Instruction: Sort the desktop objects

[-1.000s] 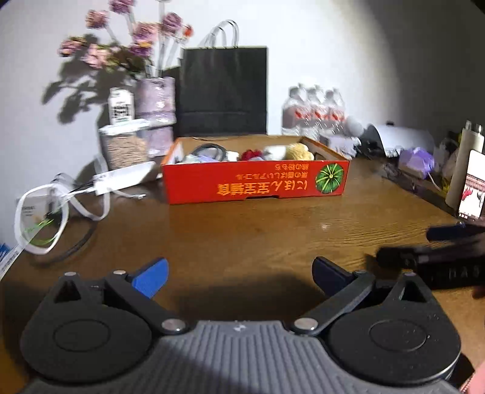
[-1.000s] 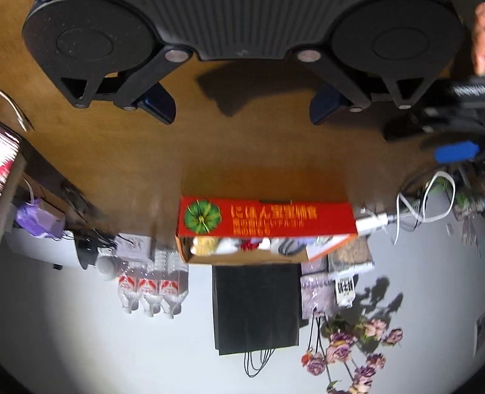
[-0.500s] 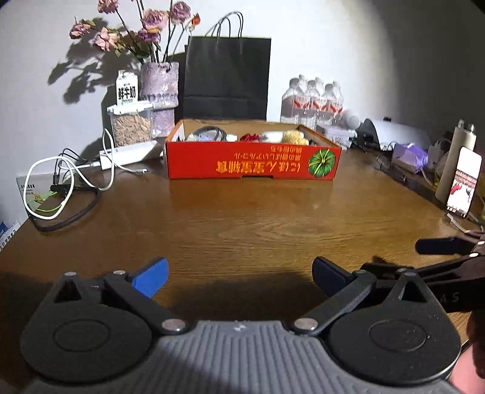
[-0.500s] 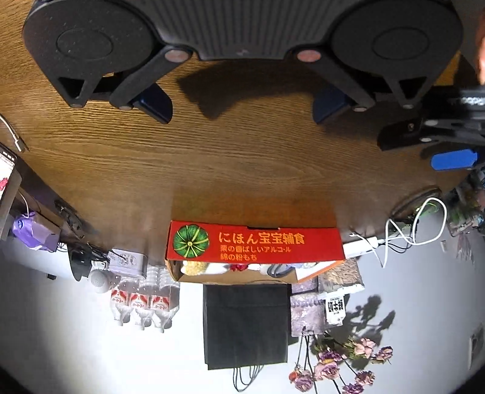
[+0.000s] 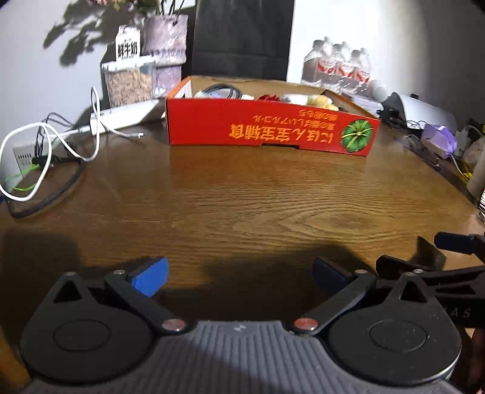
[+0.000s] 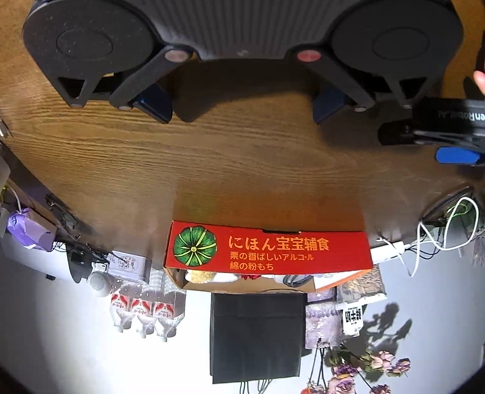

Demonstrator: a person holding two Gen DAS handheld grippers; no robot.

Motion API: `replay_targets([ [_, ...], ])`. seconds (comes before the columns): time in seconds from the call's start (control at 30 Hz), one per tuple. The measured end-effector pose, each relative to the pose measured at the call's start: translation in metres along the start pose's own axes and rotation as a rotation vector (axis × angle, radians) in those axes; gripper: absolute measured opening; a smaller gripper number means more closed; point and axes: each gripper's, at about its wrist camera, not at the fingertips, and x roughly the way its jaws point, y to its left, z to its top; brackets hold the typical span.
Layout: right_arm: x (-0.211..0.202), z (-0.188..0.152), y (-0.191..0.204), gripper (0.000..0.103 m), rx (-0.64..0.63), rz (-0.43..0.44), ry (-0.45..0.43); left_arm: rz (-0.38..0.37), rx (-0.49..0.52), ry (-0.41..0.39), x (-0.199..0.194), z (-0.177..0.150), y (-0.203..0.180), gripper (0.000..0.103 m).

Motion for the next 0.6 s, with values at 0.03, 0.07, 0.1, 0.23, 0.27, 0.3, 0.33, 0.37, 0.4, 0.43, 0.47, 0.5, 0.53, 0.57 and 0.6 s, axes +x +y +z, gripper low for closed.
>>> replay_targets([
  [0.03,0.004,0.003,-0.001,0.103,0.013,0.003,0.012,0.006,0.004,-0.008,0.002,0.001,0.000,0.103],
  [0.07,0.006,0.006,-0.003,0.103,0.030,0.011,0.004,0.010,0.005,-0.008,0.006,0.004,0.000,0.103],
  [0.1,0.008,0.008,-0.004,0.103,0.031,0.013,0.003,0.005,0.002,-0.007,0.009,0.006,0.002,0.103],
  [0.23,0.020,0.015,-0.003,0.103,0.012,0.006,0.018,0.008,-0.001,-0.022,0.017,0.011,0.004,0.103],
  [0.27,0.022,0.017,-0.003,0.103,0.010,0.006,0.019,0.010,-0.002,-0.025,0.019,0.013,0.004,0.103],
  [0.3,0.024,0.018,-0.002,0.103,0.009,0.007,0.019,0.012,-0.004,-0.026,0.020,0.014,0.005,0.103],
  [0.33,0.025,0.019,-0.002,0.103,0.008,0.009,0.020,0.015,-0.006,-0.028,0.021,0.015,0.005,0.103],
  [0.37,0.026,0.020,-0.002,0.103,0.006,0.010,0.020,0.020,-0.011,-0.030,0.022,0.015,0.006,0.103],
  [0.4,0.027,0.021,-0.003,0.103,0.006,0.012,0.020,0.023,-0.012,-0.032,0.022,0.015,0.006,0.103],
  [0.43,0.028,0.021,-0.003,0.103,0.006,0.013,0.020,0.027,-0.008,-0.031,0.023,0.015,0.005,0.103],
  [0.47,0.028,0.021,-0.003,0.103,0.007,0.013,0.021,0.032,0.004,-0.028,0.023,0.015,0.004,0.103],
  [0.5,0.028,0.021,-0.003,0.103,0.006,0.012,0.021,0.035,0.016,-0.025,0.024,0.015,0.003,0.103],
  [0.53,0.028,0.021,-0.003,0.103,0.006,0.012,0.021,0.037,0.028,-0.020,0.025,0.016,0.002,0.103],
  [0.57,0.028,0.021,-0.003,0.103,0.007,0.013,0.021,0.039,0.054,-0.015,0.026,0.015,0.000,0.103],
  [0.6,0.028,0.021,-0.003,0.103,0.005,0.011,0.021,0.035,0.056,-0.015,0.026,0.016,0.000,0.103],
])
